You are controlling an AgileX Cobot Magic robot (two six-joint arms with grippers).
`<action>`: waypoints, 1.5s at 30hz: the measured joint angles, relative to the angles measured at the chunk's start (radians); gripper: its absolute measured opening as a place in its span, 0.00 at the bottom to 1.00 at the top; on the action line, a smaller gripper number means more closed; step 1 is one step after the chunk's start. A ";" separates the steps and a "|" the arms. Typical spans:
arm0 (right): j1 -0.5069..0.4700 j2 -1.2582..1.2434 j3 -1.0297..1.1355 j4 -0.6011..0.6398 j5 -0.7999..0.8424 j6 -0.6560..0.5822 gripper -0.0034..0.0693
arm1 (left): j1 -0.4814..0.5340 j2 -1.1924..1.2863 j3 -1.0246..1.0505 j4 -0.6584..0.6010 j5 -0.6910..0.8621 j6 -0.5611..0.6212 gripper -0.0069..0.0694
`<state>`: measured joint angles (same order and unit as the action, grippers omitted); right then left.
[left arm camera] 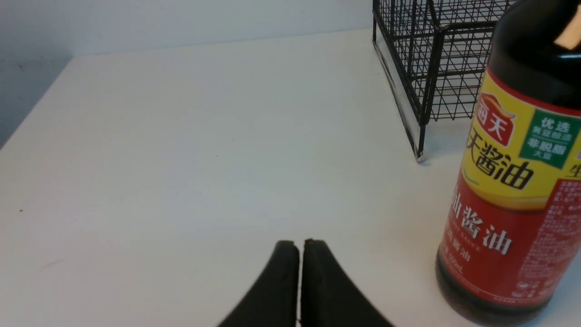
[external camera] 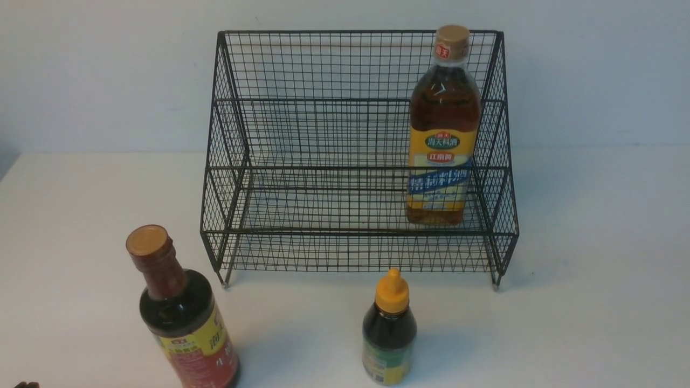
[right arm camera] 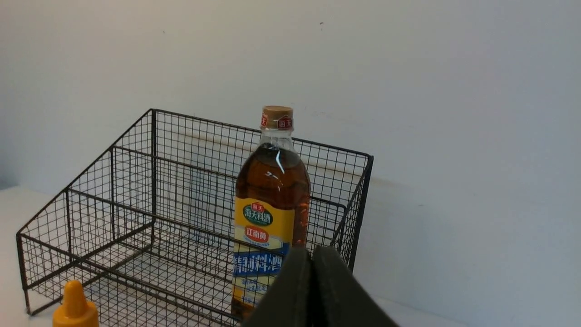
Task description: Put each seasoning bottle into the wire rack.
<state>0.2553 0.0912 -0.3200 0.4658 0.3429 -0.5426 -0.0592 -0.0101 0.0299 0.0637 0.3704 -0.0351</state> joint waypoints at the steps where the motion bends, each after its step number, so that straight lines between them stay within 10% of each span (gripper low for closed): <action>1: 0.000 0.000 0.000 0.000 0.004 0.000 0.03 | 0.000 0.000 0.000 0.000 0.000 0.000 0.08; 22: 0.000 0.000 0.018 -0.006 0.086 0.031 0.03 | 0.000 0.000 0.000 0.000 0.000 0.000 0.08; 34: -0.008 -0.047 0.228 -0.426 -0.037 0.434 0.03 | 0.000 0.000 0.000 0.000 0.000 0.000 0.08; 45: -0.192 -0.102 0.348 -0.474 -0.029 0.492 0.03 | 0.000 0.000 0.000 0.000 0.000 0.000 0.08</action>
<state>0.0630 -0.0110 0.0280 -0.0079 0.3138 -0.0505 -0.0592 -0.0101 0.0299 0.0637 0.3704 -0.0351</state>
